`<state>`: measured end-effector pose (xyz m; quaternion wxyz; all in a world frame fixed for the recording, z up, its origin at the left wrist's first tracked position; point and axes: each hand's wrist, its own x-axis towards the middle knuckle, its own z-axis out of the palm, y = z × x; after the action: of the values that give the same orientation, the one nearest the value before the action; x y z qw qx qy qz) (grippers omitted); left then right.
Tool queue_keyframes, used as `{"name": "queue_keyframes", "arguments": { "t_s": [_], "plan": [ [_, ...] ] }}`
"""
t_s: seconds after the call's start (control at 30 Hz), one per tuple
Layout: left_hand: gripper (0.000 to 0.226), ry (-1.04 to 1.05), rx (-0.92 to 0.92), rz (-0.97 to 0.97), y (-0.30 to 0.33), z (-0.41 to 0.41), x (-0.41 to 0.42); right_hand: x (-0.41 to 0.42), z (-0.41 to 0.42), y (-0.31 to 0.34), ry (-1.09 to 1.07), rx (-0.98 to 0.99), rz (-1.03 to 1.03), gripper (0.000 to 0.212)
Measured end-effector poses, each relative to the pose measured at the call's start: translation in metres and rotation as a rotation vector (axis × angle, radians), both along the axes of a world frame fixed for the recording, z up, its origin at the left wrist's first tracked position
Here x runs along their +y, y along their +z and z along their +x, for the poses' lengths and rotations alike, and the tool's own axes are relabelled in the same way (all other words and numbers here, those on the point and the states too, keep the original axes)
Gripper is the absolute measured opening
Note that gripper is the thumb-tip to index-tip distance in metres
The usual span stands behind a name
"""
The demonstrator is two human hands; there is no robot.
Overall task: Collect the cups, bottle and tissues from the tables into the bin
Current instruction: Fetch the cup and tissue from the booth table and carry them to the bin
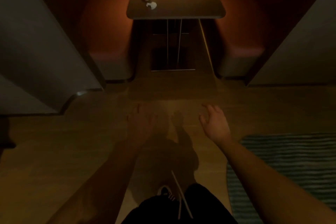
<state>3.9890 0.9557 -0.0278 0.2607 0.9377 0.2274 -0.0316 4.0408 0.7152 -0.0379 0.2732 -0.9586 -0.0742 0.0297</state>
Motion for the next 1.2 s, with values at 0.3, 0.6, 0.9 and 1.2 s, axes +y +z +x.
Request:
{"name": "queue_keyframes", "arguments": {
  "t_s": [0.3,0.6,0.9,1.2],
  "plan": [
    [0.069,-0.025,-0.141,-0.008,-0.022,0.26,0.077,0.084,0.274,-0.011,0.01,-0.025,0.023,0.043],
    [0.071,0.013,-0.143,-0.046,-0.006,0.554,0.152,0.184,0.585,0.004,0.105,-0.039,0.048,0.044],
    [0.058,0.111,-0.158,-0.054,0.003,0.73,0.24,0.28,0.748,-0.002,0.14,0.037,0.098,0.042],
    [0.083,-0.011,-0.089,-0.139,-0.032,0.906,0.326,0.38,0.836,-0.049,0.016,0.091,-0.057,0.051]
  ]
}}
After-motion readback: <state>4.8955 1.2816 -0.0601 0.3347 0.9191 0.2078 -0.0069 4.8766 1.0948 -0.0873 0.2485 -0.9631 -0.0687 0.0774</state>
